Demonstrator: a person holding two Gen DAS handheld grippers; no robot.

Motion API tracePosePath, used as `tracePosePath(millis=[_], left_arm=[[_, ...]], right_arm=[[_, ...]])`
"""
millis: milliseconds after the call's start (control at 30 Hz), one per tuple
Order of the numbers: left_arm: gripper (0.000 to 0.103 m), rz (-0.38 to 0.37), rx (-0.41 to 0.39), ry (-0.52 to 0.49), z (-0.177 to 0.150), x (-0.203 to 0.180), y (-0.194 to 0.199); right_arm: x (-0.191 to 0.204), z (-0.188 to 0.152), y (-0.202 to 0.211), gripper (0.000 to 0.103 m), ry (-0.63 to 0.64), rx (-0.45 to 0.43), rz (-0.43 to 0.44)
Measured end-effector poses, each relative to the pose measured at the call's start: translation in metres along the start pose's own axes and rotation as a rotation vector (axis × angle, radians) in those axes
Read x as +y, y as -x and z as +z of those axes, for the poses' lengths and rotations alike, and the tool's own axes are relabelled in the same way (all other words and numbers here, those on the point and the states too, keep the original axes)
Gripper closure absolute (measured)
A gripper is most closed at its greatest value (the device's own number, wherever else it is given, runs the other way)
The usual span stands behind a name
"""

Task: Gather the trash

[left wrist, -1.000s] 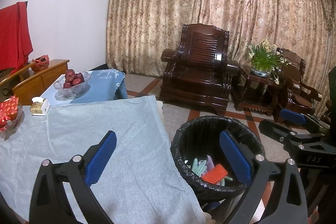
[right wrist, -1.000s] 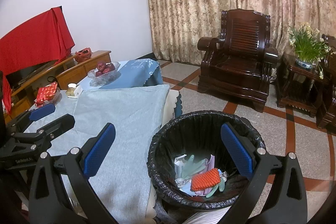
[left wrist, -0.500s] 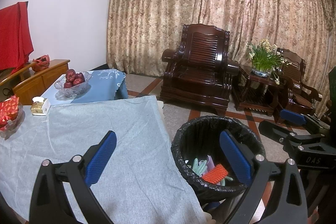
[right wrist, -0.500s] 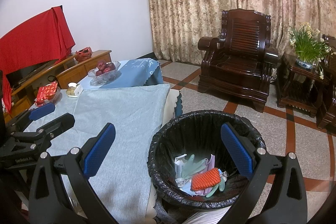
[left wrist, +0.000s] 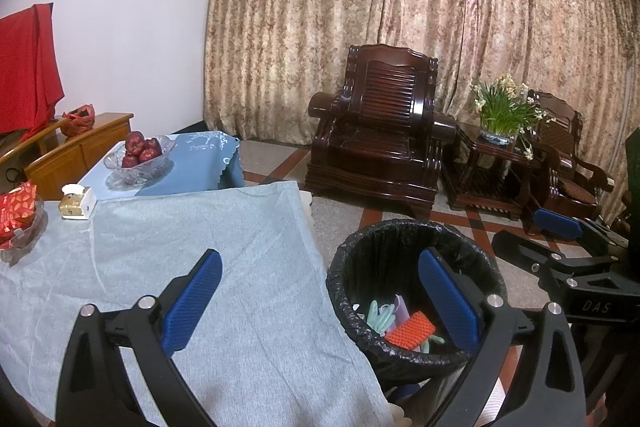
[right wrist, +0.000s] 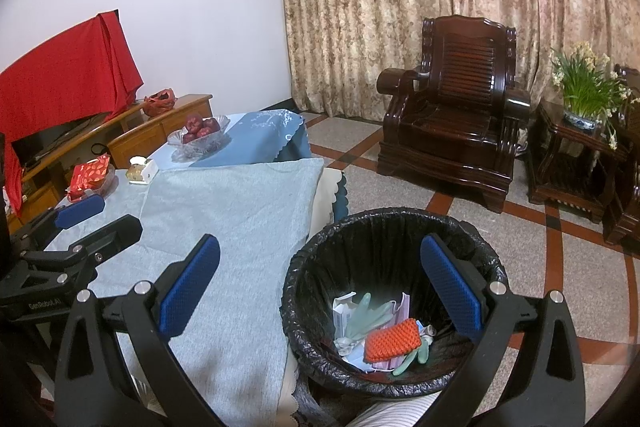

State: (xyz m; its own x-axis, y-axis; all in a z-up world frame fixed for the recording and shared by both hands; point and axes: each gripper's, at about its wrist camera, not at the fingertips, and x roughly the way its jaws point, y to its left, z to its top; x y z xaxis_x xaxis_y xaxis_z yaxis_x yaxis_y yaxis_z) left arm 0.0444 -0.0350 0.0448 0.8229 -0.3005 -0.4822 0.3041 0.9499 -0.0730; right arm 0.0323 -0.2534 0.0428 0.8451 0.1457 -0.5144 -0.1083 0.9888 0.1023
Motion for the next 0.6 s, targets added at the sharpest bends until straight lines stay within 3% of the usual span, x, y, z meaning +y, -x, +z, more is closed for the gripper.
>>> tracePosePath(millis=[600], left_arm=[[0.006,0.003,0.003,-0.001,-0.001,0.0028,-0.0007]], right_arm=[[-0.0008,0.0009,-0.0006,0.005,-0.001,0.001,0.0]])
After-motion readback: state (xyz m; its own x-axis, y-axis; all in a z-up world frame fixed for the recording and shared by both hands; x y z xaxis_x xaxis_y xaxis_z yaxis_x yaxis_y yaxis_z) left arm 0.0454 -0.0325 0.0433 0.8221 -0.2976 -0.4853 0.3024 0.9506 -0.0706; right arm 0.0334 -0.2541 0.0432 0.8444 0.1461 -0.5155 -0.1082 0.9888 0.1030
